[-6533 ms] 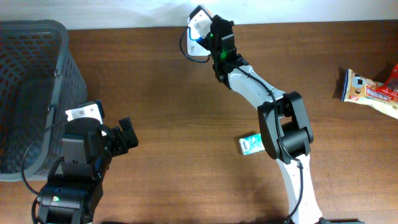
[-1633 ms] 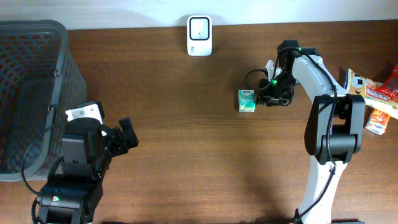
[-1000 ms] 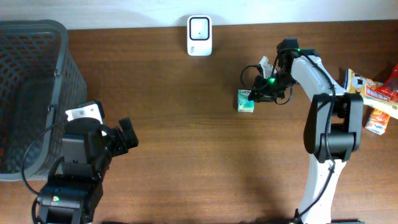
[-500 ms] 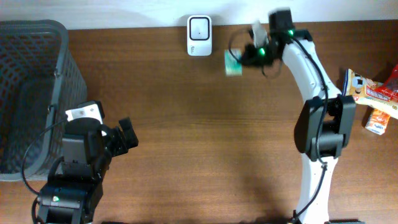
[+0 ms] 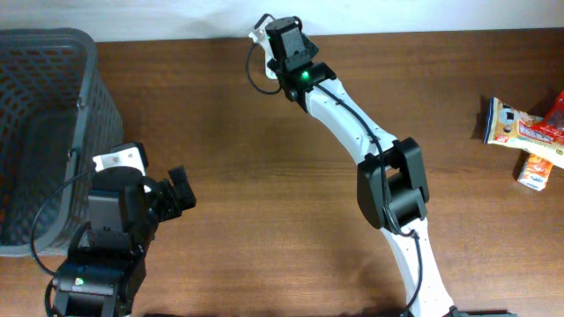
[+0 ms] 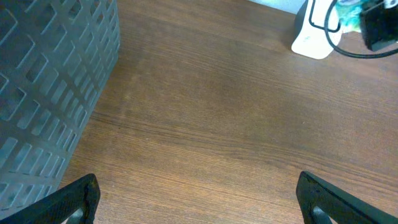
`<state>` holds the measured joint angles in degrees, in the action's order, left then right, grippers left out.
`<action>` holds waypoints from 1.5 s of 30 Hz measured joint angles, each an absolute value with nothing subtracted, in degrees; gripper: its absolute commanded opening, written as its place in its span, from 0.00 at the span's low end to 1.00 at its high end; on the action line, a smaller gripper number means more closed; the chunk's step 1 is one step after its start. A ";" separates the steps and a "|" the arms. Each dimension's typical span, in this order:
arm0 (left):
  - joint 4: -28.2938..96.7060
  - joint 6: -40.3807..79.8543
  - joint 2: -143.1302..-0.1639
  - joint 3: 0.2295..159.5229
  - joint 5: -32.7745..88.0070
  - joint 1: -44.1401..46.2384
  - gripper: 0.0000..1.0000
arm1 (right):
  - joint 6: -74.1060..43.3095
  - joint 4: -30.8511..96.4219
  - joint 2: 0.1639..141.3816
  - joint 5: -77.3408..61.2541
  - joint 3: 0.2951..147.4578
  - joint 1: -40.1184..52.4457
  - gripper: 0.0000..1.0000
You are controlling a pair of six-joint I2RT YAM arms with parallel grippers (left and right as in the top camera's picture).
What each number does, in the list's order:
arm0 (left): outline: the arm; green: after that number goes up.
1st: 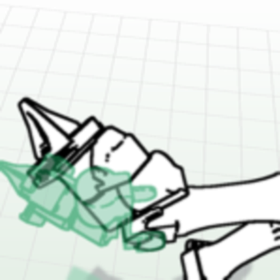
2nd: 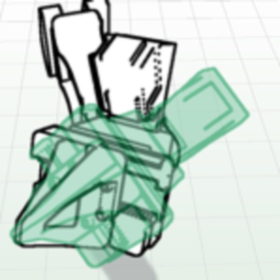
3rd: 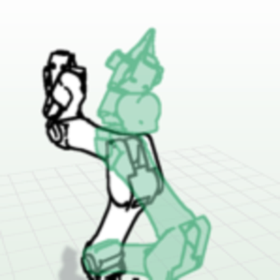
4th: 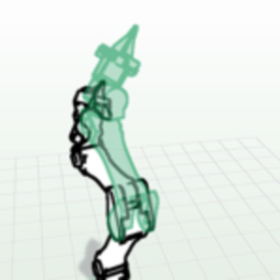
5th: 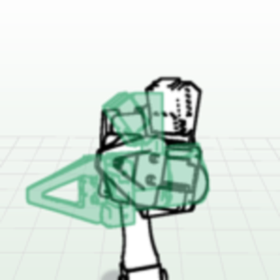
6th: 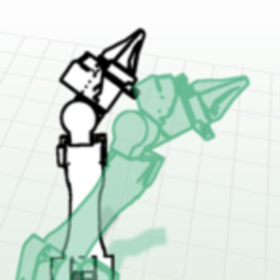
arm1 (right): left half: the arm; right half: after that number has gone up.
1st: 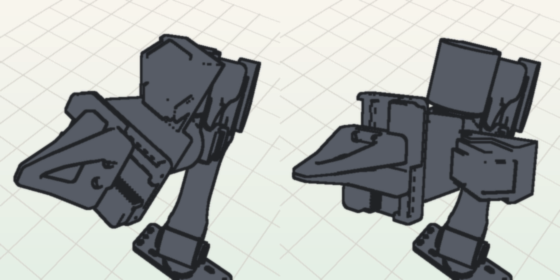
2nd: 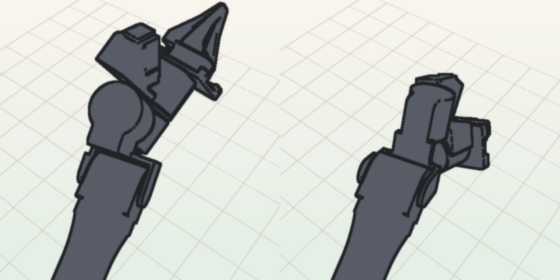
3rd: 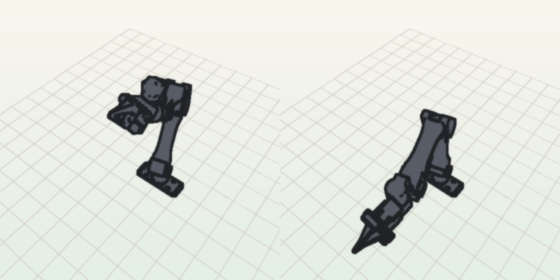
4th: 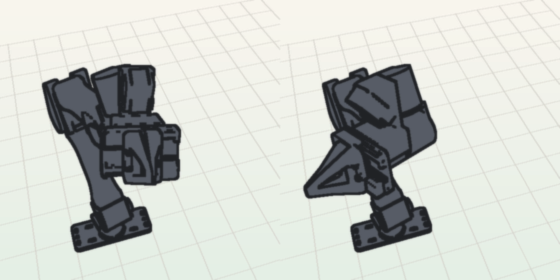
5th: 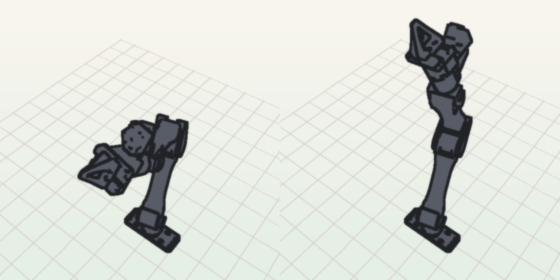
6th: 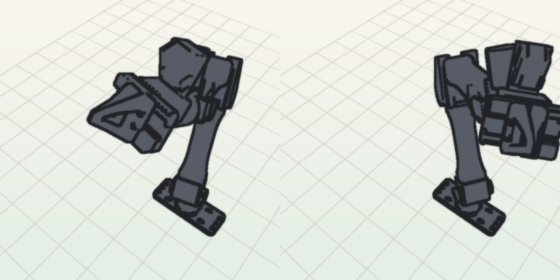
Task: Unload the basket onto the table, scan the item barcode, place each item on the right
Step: 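Hold the green tissue pack up to the scanner, then carry the green pack to the right-edge pile and release it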
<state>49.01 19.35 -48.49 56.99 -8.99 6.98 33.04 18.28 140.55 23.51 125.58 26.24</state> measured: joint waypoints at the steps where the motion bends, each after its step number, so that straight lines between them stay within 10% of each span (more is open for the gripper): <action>1: 48.99 19.35 -48.49 56.99 -8.99 6.98 0.99 | 33.36 18.11 140.55 24.16 125.58 25.82 0.04; 12: 49.01 19.35 -48.49 56.99 -8.99 6.98 0.99 | 35.14 12.14 140.53 17.63 125.56 24.69 0.04; 18: 49.01 19.35 -48.49 56.99 -8.99 6.98 0.99 | 17.08 17.19 138.96 26.22 125.58 22.65 0.04; 25: 49.01 19.35 -48.53 56.97 -9.02 6.98 0.99 | -13.76 51.53 124.86 23.42 126.80 -8.40 0.04; 32: 49.01 19.35 -48.53 56.97 -8.99 6.94 0.99 | -17.23 65.87 127.00 10.85 126.58 -31.62 0.04; 34: 49.01 19.35 -48.53 56.97 -8.99 6.98 0.99 | -16.86 65.89 128.25 6.00 126.54 -34.74 0.60; 39: 49.01 19.35 -48.53 56.97 -8.97 6.98 0.99 | -16.21 68.23 128.88 1.41 126.54 -36.34 0.99; 45: 49.01 19.35 -48.53 56.97 -8.99 6.98 0.99 | -16.51 78.30 126.39 -0.21 126.52 -36.34 0.99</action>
